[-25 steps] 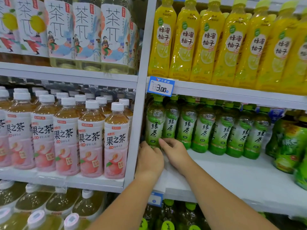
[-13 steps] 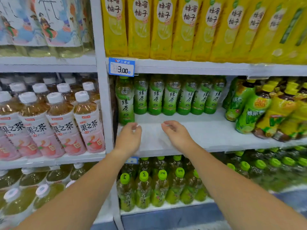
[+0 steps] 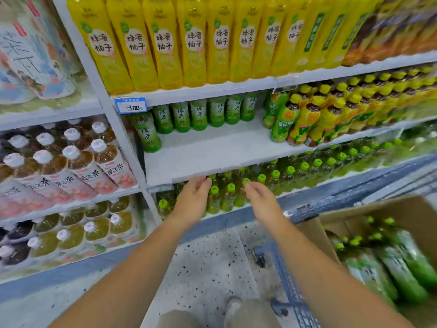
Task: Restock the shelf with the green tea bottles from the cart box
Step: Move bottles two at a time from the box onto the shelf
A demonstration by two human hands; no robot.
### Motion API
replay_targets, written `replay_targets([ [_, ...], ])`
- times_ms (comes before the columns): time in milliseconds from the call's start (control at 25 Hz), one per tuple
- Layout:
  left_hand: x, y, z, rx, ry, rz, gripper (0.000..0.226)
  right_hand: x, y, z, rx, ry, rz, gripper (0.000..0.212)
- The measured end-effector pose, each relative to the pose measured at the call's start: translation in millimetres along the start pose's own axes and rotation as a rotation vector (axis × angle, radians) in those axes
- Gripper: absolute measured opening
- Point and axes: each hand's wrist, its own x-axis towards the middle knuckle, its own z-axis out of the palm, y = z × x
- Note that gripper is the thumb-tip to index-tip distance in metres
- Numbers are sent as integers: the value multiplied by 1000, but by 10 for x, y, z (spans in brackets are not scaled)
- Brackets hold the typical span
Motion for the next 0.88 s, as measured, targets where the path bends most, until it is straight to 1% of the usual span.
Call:
replay_targets([
  [80,-371,175,111,-18,-47,-33,45,-427,-36,-236,39,40,72,47],
  [160,-707,301,252,-36,-115,-37,45,-832,-37,-461,81,87,99,46],
  [240,-1031,405,440,-45,-198,-31,45,-1223,13,-713,112,172,114,41],
  [320,-1322,478,631,-36,-288,13,44,-1579,67,-956,121,241,99,33],
  [480,-1687,573,1127,-4,-429,92,42,-2119,393,-1525,125,360,112,38],
  [640,-1847,584,1801,58,-541,130,44,-2455,868,-2101,179,382,170,30],
  [760,-1931,600,2437,104,-565,104,47,-2537,1182,-2602,170,367,197,33],
  [880,-2014,638,3166,105,-565,31,49,-2462,1504,-3200,97,309,229,35],
])
